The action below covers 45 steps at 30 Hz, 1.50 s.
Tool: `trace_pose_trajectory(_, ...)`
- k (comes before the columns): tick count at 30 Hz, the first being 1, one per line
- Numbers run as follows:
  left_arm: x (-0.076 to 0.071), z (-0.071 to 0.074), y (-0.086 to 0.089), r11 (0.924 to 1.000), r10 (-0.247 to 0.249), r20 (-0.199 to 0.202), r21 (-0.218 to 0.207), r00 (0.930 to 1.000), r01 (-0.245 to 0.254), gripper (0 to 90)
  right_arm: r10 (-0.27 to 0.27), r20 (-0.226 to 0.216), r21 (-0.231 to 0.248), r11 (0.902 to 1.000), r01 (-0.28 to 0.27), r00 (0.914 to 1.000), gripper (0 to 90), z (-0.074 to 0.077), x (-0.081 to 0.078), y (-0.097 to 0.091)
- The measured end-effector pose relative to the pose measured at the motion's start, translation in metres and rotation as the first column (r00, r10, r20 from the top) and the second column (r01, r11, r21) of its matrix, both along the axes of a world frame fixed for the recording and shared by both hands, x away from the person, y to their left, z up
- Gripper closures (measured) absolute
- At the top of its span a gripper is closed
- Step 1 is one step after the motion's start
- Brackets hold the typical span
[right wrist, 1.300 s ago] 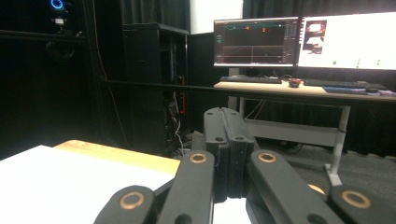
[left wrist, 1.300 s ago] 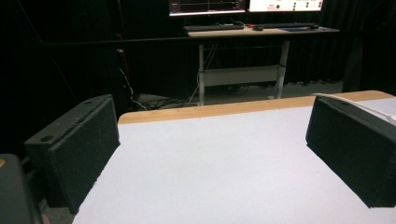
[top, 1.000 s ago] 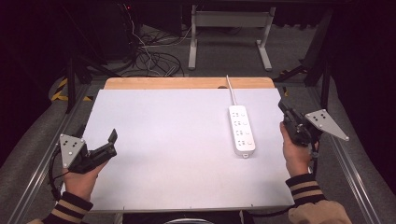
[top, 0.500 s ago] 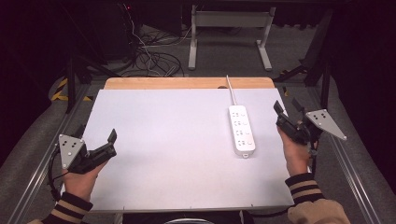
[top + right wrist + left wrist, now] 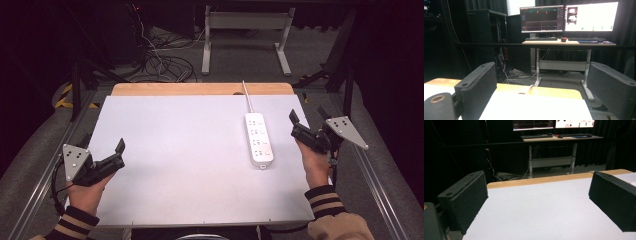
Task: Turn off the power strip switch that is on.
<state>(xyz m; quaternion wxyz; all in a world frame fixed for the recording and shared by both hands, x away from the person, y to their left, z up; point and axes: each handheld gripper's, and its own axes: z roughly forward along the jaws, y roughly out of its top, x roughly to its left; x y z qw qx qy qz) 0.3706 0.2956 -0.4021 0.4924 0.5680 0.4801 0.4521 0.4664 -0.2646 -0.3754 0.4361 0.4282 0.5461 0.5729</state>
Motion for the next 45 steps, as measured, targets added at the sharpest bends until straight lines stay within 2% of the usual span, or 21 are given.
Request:
trace_pose_trajectory(20,0.001,-0.0009,-0.0013,1.0,-0.008,0.0,0.003,1.0,0.008,2.7,0.013,-0.048,-0.031,0.9994,-0.014,0.9988,10.6,-0.0041,0.002,0.0047)
trace_pose_trajectory(24,0.0003,-0.0003,-0.0001,0.9999,-0.005,0.0,-0.01,1.0,0.005,2.7,0.019,-0.049,-0.037,0.9991,-0.02,0.9986,10.7,-0.0045,0.0024,0.0063)
trace_pose_trajectory(31,0.0002,-0.0007,-0.0004,1.0,-0.007,-0.003,0.0,1.0,0.007,2.7,0.019,-0.054,-0.041,0.9989,-0.022,0.9984,10.7,-0.0054,0.0033,0.0075)
trace_pose_trajectory(45,-0.0001,-0.001,0.001,1.0,-0.002,-0.005,-0.006,1.0,0.002,2.7,0.023,-0.058,-0.044,0.9987,-0.025,0.9981,10.9,-0.0059,0.0045,0.0084)
